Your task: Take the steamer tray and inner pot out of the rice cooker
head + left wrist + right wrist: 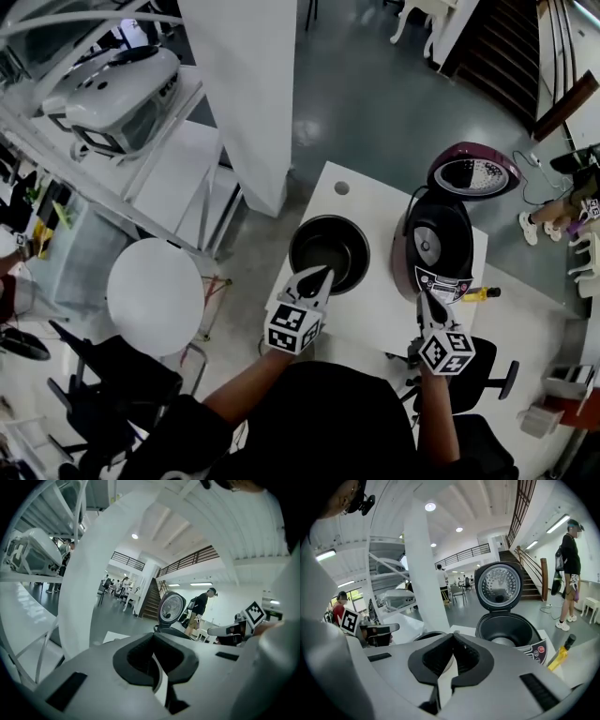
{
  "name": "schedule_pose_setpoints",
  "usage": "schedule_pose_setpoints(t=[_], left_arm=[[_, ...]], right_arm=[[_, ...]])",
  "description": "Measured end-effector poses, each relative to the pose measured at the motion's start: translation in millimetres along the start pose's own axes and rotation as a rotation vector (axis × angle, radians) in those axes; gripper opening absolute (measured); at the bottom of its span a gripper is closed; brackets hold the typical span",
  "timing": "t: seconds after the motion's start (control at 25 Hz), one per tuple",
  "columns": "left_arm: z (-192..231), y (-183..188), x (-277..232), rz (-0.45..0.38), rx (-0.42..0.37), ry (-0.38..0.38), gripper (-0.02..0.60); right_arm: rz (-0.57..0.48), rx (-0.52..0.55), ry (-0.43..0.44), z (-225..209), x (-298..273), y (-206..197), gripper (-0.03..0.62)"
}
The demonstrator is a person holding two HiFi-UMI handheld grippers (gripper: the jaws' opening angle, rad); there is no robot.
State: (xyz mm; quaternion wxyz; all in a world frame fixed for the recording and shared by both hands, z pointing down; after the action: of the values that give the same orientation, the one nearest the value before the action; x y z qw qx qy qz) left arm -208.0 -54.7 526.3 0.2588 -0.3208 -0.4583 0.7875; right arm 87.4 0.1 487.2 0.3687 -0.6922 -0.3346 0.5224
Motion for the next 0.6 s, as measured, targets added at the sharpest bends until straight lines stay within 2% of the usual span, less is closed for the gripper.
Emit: schedule_pose_setpoints(t=[0.4,0.48,0.6], left_arm=[[-154,-34,33,-0.04,-0.08,-0.047,0.005],[-187,-47,42,-0.052,-0.102,-0.042,0.005],[-234,-72,63,-0.064,-0.109,-0.011,0.005]], right_arm=[[-0.204,0.067,-0.072,-61,165,-29,0.0],[-0.247,0.075,-0.08,-75,201,-43,0.0],[-0.255,0.08,-0.072,-95,250,-70,0.0]])
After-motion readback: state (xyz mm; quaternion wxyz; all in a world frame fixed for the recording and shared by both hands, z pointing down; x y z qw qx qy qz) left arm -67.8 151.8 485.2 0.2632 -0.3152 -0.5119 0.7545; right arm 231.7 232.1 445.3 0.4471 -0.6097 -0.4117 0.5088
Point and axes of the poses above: the fingertips, and each gripper's own axes: x backward along the fingers, z to its left, y out of its top, the point moved 8 cm from there along x, backward along the fingers, and after that the axes turned 1 degree about -y, right-handed, at the moved point
